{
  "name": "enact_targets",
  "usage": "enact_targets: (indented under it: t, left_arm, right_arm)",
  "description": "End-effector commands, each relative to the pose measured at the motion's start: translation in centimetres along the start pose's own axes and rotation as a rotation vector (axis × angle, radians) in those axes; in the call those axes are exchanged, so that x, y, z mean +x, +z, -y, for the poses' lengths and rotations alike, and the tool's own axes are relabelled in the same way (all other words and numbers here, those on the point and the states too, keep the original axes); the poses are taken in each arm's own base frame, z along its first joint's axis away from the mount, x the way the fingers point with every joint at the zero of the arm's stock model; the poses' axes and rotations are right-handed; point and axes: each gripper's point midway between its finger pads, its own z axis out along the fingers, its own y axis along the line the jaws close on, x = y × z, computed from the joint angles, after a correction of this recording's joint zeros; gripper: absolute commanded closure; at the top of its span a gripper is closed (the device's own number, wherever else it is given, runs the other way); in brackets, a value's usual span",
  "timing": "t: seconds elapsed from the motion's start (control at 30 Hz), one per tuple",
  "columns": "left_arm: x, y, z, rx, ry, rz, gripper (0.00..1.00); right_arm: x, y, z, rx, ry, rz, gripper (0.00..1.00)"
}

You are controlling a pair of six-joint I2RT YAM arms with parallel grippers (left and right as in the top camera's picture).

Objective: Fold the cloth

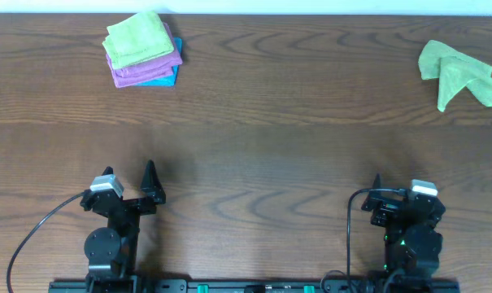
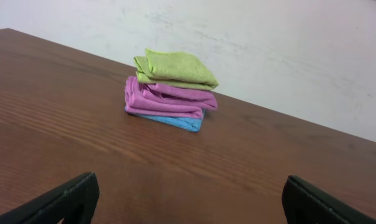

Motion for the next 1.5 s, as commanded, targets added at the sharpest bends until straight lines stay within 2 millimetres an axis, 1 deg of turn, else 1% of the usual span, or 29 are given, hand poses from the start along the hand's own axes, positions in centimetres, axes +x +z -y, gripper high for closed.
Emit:
enact_targets:
  t: [0.0,0.33,0.37,0.4,0.43,0.53,0.6,0.67,0.77,0.8,0.87,0.97,1.0,1.07,1.13,1.23,1.3,1.37,1.47]
  left_arm:
    - [1.7,0.1,-0.8,-0.035,0.012,-0.051,0.05]
    - [1.7,0.1,-0.8,-0.035,0.012,-0.051,0.05]
    - [1.7,0.1,-0.8,-0.035,0.013,-0.051,0.05]
    - [1.7,0.1,-0.8,-0.035,0.013,-0.051,0.05]
    - [1.7,0.1,-0.8,-0.035,0.012,-0.051,0.05]
    - [1.7,0.1,-0.8,-0.035,0.013,-0.051,0.05]
    - [1.7,0.1,-0.8,-0.035,0.012,-0.051,0.05]
    - [1.7,0.1,-0.8,-0.035,0.013,-0.051,0.05]
    - [1.7,0.1,-0.8,-0.035,0.012,-0.051,0.05]
    - [1.7,0.1,-0.8,-0.035,0.012,-0.051,0.05]
    - [1.7,0.1,-0.8,-0.035,0.013,-0.051,0.05]
    - [1.7,0.1,-0.8,-0.035,0.012,-0.051,0.05]
    - [1.7,0.1,-0.8,-0.035,0.012,-0.051,0.05]
    - [1.7,0.1,-0.8,-0.035,0.012,-0.051,0.05]
    - [1.7,0.1,-0.8,-0.035,0.012,-0.051,0.05]
    - [1.7,0.1,-0.8,-0.035,0.012,-0.051,0.05]
    - [1.7,0.1,-0.8,-0.035,0.012,-0.051,0.05]
    - [1.7,0.1,-0.8,-0.035,0.012,-0.051,0.05]
    - [1.7,0.1,-0.8,-0.035,0.012,-0.051,0.05]
  right_arm:
    - [0.0,0.0,-0.1,-0.006,-0.015,0.005,0.01]
    - [0.0,0.0,-0.1,-0.006,-0.015,0.005,0.01]
    - [-0.4,0.0,-0.1,-0.005,-0.011,0.023,0.01]
    - [-1.2,0.0,0.0,0.003,-0.004,0.056,0.01]
    - [-2.5,-0.1,0.1,0.008,0.009,0.107,0.01]
    - [-8.1,-1.4,0.3,0.007,0.065,0.34,0.01]
    - [-10.7,-2.2,1.0,0.037,0.079,0.45,0.01]
    - [-12.3,-2.4,1.7,0.072,0.07,0.511,0.01]
    - [-13.7,-1.1,3.1,0.147,0.053,0.533,0.01]
    - [-14.0,-0.5,3.6,0.168,0.051,0.526,0.01]
    - [-14.8,1.1,4.0,0.171,0.038,0.5,0.01]
    - [-16.3,5.0,4.5,0.141,0.011,0.41,0.01]
    - [-16.8,6.5,4.7,0.124,0.004,0.381,0.01]
    - [-17.8,10.8,5.2,0.09,-0.002,0.31,0.01]
    - [-18.5,14.4,5.9,0.076,0.0,0.257,0.01]
    - [-18.6,19.4,7.1,0.079,0.035,0.165,0.01]
    - [-18.0,22.8,7.4,0.067,0.062,0.068,0.01]
    - [-17.3,24.8,7.5,0.051,0.081,0.0,0.01]
    - [-16.8,27.8,8.3,0.043,0.162,-0.079,0.01]
